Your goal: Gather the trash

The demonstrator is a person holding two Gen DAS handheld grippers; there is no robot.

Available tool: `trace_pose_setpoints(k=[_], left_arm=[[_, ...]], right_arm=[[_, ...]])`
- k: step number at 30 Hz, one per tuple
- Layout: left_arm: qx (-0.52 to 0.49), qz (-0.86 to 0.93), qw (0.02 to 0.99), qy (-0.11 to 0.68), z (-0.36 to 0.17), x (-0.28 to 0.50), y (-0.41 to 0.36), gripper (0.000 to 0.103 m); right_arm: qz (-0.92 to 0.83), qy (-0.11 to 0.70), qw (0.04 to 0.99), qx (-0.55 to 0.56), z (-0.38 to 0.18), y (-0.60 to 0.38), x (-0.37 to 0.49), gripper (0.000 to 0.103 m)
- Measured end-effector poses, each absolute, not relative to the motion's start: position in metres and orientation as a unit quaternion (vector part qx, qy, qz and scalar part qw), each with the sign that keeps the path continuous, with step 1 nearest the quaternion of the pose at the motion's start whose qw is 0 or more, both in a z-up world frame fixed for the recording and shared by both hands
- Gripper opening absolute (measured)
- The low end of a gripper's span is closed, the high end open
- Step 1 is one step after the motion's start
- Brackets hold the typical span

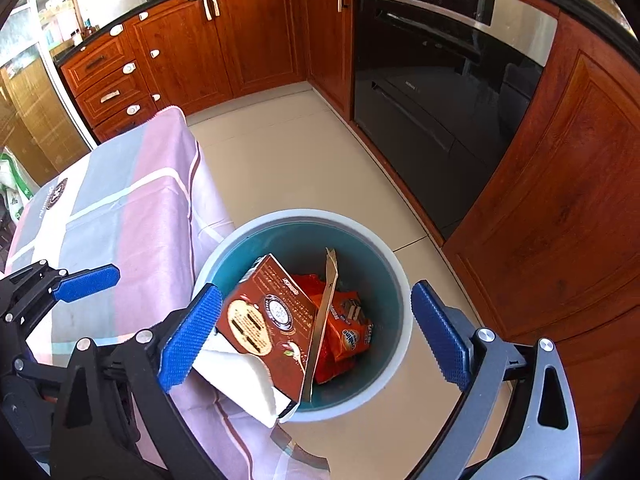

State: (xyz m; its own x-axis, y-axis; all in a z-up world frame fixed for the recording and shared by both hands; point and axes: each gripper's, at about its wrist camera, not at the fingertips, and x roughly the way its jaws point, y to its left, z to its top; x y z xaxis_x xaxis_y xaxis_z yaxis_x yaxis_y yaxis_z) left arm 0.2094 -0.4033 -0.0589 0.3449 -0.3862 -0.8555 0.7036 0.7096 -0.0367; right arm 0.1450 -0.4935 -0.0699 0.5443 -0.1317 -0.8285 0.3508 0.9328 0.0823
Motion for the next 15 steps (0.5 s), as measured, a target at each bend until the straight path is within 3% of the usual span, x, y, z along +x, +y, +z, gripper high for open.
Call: trace_pose_setpoints(k=[8, 15], left_arm=[[0.163, -0.344, 0.816, 0.435, -0.025, 0.183, -0.386, 0.076], [0.168, -0.315, 0.842, 0.405, -0.006, 0.154, -0.358, 0.092]], right_arm=[[-0.147, 0.437, 0.878, 0.128, -0.045, -0.484, 0.110, 0.095], [-0.137, 0.431, 0.880, 0.143, -0.030, -0.473, 0.079, 0.096]])
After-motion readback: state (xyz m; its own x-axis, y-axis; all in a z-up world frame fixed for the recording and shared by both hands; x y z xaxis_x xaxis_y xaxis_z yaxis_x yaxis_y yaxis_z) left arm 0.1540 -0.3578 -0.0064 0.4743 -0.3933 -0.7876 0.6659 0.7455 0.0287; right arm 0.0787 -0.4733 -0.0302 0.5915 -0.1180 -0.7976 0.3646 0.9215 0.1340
